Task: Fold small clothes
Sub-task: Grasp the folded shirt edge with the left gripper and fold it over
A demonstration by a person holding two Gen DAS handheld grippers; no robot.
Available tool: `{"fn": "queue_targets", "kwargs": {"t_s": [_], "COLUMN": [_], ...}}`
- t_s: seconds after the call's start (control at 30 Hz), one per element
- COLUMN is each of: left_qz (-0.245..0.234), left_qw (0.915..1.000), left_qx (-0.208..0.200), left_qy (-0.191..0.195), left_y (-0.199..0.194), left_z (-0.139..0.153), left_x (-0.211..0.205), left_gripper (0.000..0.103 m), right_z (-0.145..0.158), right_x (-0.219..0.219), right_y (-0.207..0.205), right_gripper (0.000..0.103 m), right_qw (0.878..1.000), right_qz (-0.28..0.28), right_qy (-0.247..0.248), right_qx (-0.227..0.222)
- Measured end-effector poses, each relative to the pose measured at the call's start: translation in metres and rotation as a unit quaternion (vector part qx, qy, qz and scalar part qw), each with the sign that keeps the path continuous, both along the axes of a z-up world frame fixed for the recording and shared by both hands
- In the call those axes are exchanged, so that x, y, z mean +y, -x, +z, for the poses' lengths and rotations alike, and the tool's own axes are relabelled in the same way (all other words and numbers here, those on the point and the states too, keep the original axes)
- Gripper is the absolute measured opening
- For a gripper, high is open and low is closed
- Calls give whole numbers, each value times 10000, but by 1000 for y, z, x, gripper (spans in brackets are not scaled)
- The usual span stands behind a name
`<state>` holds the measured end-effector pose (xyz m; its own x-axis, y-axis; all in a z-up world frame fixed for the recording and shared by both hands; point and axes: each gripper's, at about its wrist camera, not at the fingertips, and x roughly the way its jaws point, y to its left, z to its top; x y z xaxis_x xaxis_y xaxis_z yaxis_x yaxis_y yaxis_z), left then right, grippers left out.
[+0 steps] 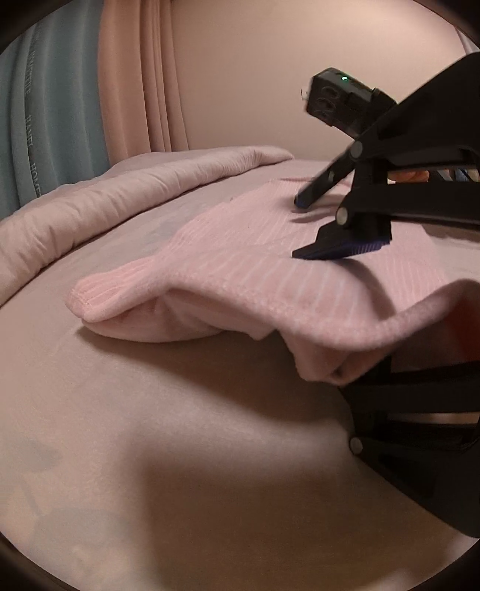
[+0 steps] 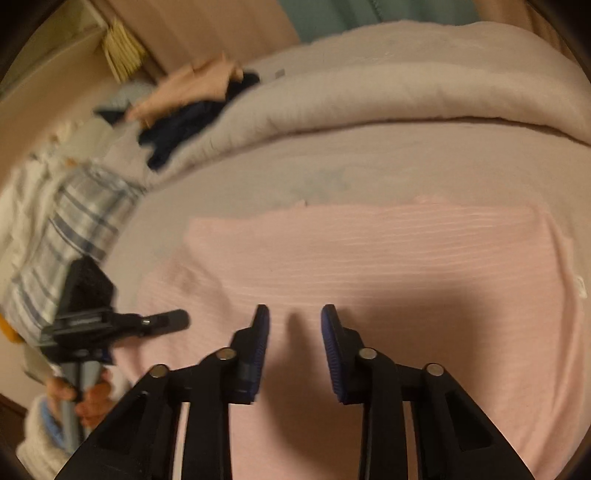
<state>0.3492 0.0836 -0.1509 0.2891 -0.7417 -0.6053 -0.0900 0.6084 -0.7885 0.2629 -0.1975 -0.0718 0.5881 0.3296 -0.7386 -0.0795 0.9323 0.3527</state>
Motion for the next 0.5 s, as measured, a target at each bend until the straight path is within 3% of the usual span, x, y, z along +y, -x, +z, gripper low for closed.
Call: {"fn": "queue_targets", "kwargs": {"t_s": [0.1, 0.23, 0.37, 0.5], "left_qz": [84, 193, 210, 306], "left_qw": [9996, 9990, 9969, 9955], "left_qx": [-186, -353, -624, -727], "left_qy": [-181, -214, -424, -520], "left_y": [13, 30, 36, 38], "left_z": [6, 16, 32, 43], "left_x": [0, 5, 3, -9], "left_gripper": [24, 17, 15, 14], "right_z": [-18, -11, 4, -20], "right_x": [17, 9, 20, 31], "right_y": [-8, 3, 34, 36], "right_gripper": [16, 16, 16, 16], "right_qw": [9972, 9985, 9981, 9970], "right_qz": [109, 8, 354, 498], "right_qy": [686, 496, 497, 472], "right_qx": [285, 212, -123, 366]}}
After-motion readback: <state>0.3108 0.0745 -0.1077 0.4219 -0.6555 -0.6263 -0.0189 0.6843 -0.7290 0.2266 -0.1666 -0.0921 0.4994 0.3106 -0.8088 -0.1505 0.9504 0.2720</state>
